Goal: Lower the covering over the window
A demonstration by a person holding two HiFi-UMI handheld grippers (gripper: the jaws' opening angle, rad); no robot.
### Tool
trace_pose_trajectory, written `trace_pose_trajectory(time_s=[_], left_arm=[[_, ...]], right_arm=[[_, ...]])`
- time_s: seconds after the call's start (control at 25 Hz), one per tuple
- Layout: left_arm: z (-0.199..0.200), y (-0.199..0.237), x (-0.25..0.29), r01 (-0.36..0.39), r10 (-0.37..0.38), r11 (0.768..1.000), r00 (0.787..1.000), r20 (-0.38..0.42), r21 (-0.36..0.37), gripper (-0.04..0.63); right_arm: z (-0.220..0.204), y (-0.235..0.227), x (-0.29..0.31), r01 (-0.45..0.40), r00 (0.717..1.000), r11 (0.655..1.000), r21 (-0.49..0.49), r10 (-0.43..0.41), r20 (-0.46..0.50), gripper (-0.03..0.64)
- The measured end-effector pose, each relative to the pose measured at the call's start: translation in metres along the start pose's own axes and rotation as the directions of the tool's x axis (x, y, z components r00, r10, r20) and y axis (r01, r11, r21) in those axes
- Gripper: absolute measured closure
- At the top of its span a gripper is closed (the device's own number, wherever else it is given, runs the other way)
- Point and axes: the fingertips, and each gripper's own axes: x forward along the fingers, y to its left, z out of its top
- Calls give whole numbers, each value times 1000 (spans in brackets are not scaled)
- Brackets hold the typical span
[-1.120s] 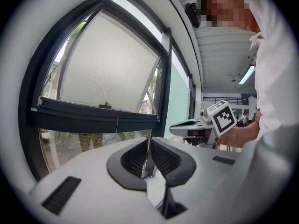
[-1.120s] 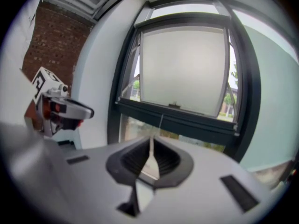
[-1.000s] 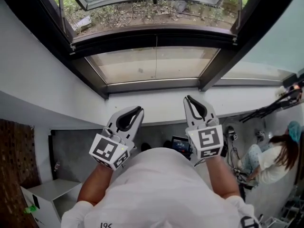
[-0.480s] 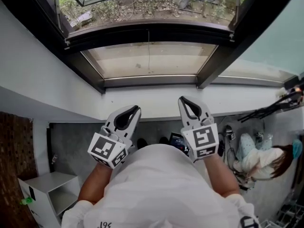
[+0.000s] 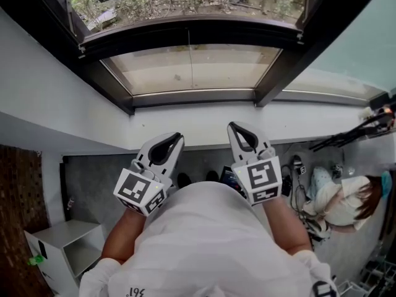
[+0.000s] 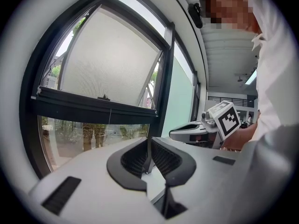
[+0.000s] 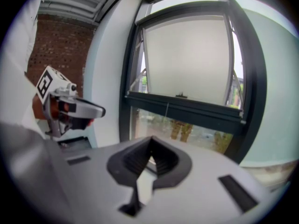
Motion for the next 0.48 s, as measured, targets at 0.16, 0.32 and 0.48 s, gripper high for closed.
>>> trace_pose_trajectory(time_s=[0.16, 0.32, 0.48], left_arm=[[-1, -2, 2, 8, -8, 1000, 1000, -6, 2, 560], [-2, -3, 4, 12, -12, 1000, 1000, -11, 3, 560], [0, -1, 6, 10, -10, 1000, 1000, -12, 3, 560]], right_arm=[[1, 0, 1, -3, 1000, 1000, -3, 3, 2, 595], [2, -4, 2, -5, 1000, 1000, 6, 5, 3, 595], [6, -8, 5, -6, 1000, 1000, 2, 6, 7, 595]])
